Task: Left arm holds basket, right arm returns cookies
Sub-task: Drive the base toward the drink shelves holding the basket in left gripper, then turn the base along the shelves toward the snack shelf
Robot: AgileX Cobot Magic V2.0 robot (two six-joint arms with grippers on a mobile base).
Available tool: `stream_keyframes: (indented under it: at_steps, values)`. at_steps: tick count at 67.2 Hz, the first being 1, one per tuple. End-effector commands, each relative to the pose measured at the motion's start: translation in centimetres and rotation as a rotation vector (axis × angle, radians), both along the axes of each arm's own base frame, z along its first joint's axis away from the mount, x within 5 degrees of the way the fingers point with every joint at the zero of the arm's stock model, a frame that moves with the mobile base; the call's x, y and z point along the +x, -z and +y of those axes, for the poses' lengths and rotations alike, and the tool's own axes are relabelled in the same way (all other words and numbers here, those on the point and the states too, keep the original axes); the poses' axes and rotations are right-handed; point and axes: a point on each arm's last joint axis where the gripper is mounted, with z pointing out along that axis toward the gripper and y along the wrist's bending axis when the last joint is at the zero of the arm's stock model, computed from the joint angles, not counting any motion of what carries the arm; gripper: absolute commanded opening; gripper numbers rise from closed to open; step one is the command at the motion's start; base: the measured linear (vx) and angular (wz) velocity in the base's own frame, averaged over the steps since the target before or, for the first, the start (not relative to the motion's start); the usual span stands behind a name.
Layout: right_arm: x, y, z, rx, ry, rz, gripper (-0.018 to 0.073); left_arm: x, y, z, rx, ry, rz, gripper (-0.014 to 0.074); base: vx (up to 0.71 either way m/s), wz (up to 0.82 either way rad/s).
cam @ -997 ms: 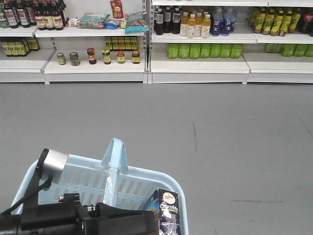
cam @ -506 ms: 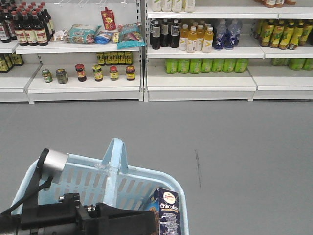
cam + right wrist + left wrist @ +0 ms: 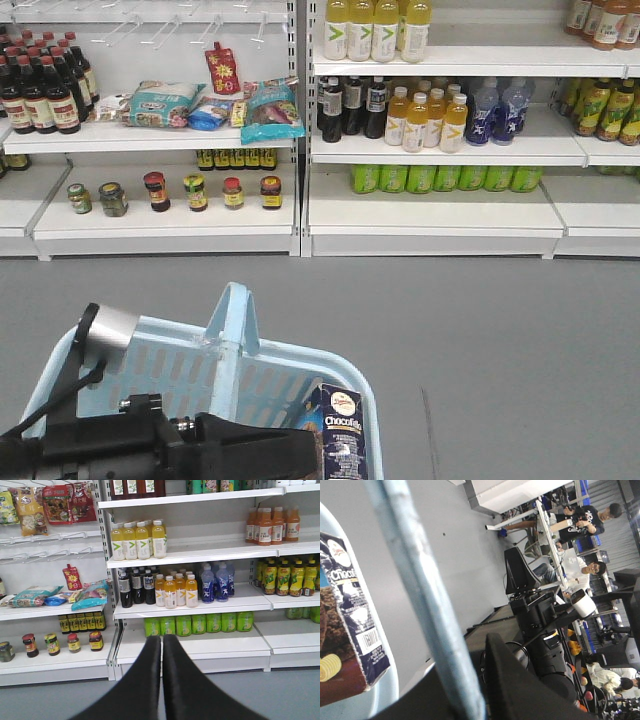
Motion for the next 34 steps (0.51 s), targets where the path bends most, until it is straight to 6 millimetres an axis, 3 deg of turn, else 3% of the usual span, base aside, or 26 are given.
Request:
stream_keyframes:
  at_steps: [1, 17, 34]
  values:
    - [-0.04, -0.61, -0.08, -0.014, 0.012, -0.073, -0.0008, -0.26, -1.79, -0.16, -0.091, 0.015, 0.006, -0.0006, 0.55, -0.06]
    - [-0.04, -0.61, -0.08, -0.014, 0.012, -0.073, -0.0008, -0.26, -1.79, -0.16, -0.090, 0.015, 0.005, -0.0006, 0.53, -0.21]
    - [-0.04, -0.61, -0.08, -0.014, 0.012, -0.073, -0.0008, -0.26, -1.79, -0.16, -0.090, 0.014, 0.005, -0.0006, 0.49, -0.47]
